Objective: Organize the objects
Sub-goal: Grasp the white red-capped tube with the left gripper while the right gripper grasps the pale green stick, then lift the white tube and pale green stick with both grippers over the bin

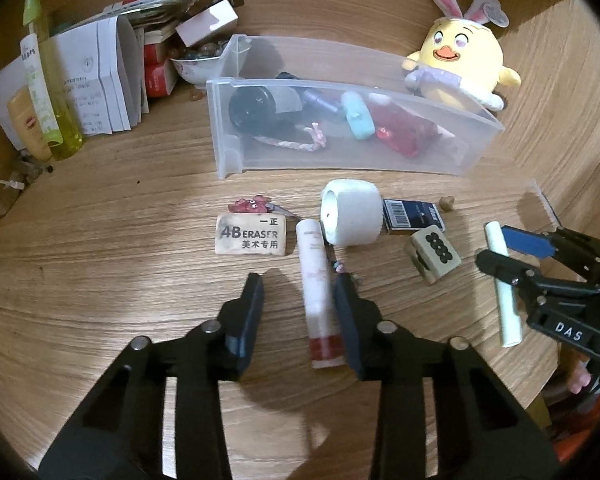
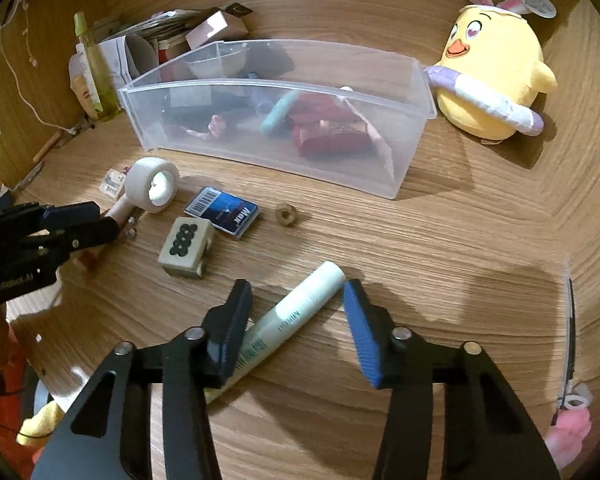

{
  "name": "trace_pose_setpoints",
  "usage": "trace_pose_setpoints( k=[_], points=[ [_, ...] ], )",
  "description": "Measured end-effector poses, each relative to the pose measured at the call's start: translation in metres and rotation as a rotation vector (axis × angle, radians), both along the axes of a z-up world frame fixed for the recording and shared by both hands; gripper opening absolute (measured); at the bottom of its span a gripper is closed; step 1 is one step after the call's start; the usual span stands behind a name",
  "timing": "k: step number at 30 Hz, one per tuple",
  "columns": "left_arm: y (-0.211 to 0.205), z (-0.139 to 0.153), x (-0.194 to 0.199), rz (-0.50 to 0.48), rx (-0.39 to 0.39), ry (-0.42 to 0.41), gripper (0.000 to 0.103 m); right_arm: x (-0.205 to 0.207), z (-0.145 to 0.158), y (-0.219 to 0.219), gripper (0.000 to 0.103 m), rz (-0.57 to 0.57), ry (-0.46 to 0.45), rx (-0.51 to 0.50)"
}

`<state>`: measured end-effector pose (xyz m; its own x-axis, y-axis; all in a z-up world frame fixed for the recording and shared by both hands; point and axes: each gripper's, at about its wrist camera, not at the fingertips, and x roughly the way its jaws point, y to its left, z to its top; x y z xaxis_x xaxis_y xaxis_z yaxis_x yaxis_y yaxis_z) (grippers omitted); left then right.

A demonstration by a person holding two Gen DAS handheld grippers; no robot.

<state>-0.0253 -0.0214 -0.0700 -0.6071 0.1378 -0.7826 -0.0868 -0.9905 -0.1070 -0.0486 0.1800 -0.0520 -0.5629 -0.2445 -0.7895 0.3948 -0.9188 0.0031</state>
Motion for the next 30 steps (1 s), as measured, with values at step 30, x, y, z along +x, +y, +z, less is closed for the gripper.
trace_pose_setpoints(
  k=[30],
  points=[
    [-0.003,0.056,-0.001,0.048,0.088,0.180,0.014,-0.007,0.050,0.023,0.014,-0.060,0.150,-0.122]
  ],
)
